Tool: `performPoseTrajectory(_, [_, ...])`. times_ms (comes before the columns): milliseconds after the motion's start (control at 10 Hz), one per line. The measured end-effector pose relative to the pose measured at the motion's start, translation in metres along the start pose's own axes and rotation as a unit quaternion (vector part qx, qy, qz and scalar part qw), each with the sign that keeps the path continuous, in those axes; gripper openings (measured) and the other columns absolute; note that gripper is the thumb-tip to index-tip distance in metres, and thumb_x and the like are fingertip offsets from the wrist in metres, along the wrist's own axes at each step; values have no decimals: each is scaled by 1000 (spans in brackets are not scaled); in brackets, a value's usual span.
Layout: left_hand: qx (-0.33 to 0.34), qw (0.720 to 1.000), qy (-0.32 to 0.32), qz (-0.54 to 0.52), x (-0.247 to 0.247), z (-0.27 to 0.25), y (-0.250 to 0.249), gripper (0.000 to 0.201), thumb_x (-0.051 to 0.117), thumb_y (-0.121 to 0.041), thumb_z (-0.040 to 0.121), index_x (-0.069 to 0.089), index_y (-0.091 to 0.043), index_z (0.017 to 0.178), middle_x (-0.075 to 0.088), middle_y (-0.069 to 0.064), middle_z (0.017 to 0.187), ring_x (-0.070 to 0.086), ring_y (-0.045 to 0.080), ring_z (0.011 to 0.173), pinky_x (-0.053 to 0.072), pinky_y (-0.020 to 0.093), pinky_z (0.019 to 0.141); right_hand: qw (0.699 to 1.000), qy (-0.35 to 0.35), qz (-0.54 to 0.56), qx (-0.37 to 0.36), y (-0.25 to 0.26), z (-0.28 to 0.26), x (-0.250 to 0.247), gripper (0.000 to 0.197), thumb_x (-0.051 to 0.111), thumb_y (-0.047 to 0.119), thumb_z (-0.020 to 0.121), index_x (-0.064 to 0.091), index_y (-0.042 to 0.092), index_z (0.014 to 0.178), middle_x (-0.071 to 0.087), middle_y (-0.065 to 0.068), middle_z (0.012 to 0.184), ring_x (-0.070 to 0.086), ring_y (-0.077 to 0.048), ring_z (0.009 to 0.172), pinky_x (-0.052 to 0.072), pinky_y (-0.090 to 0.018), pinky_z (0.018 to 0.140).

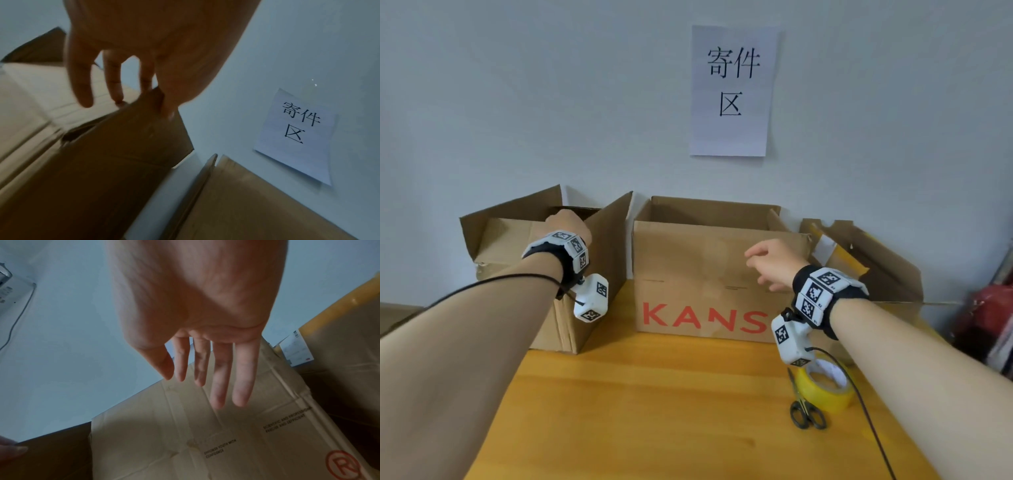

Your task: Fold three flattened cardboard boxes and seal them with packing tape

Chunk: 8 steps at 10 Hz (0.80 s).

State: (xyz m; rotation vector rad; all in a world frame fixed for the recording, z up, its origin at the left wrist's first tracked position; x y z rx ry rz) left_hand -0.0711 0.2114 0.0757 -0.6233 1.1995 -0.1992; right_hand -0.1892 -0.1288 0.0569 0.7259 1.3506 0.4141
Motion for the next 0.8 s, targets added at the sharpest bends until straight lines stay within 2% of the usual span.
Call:
performPoseTrajectory(100, [-8, 998, 1, -60, 8, -8, -5, 22, 49, -15, 100, 67, -2, 103, 68, 22, 111, 64, 39, 99, 50, 42, 83, 1000, -3, -16, 7, -5, -2, -5, 24, 52, 22, 100, 64, 28, 120, 59, 5, 107, 68, -19, 90, 55, -32, 71])
performPoseTrajectory(200, [12, 992, 17, -123, 16, -21, -23, 29, 50, -22, 102, 67, -11, 123, 66, 19, 123, 62, 39, 111, 48, 40, 91, 1000, -2, -20, 10, -7, -4, -10, 22, 51, 23, 101, 64, 29, 118, 57, 7, 110, 69, -19, 91, 57, -33, 73])
performPoseTrajectory(300, [40, 989, 29, -138, 25, -32, -37, 31, 51, -24, 103, 65, -12, 128, 67, 18, 123, 63, 38, 111, 49, 41, 94, 1000, -1, -18, 9, -9, -5, -13, 21, 51, 23, 101, 64, 28, 116, 56, 8, 111, 69, -20, 91, 60, -37, 80])
performPoseTrajectory(400, [44, 992, 43, -109, 28, -37, -40, 30, 52, -24, 102, 65, -16, 128, 68, 16, 119, 65, 36, 105, 53, 40, 92, 1000, -4, -13, 6, -10, -11, -18, 19, 51, 23, 101, 64, 29, 113, 56, 8, 111, 70, -19, 90, 60, -40, 82])
performPoseTrajectory(500, [70, 993, 56, -74, 27, -37, -40, 38, 59, -21, 97, 61, -18, 135, 66, 14, 126, 62, 35, 113, 48, 46, 102, 1000, -12, -13, 1, -12, -15, -26, 18, 52, 23, 100, 65, 30, 111, 56, 8, 113, 70, -19, 88, 61, -42, 82])
performPoseTrajectory(600, [87, 992, 54, -71, 18, -45, -50, 47, 59, -23, 91, 56, -16, 137, 61, 14, 131, 57, 36, 118, 46, 47, 103, 1000, -14, -10, 0, -11, -22, -39, 17, 52, 23, 100, 65, 29, 109, 55, 8, 114, 71, -19, 87, 61, -43, 81])
performPoseTrajectory(700, [114, 987, 41, -108, 8, -58, -70, 51, 58, -24, 94, 48, -15, 143, 57, 14, 136, 54, 37, 124, 44, 45, 105, 1000, -27, 2, -5, -5, -31, -58, 18, 53, 22, 99, 67, 27, 110, 59, 6, 111, 71, -19, 88, 61, -42, 81])
performPoseTrajectory(800, [162, 967, 63, -186, -7, -74, -93, 45, 57, -21, 97, 49, -13, 141, 57, 12, 137, 55, 30, 124, 44, 37, 102, 997, -64, 22, -24, 3, -37, -79, 18, 54, 22, 98, 69, 27, 106, 61, 6, 104, 68, -19, 92, 61, -42, 83])
Point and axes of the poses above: each hand's wrist, its own z-axis towards the middle knuckle, its own x-axis out of the palm, y = z × x, the point moved 1 cm from there along z, towards the middle knuckle
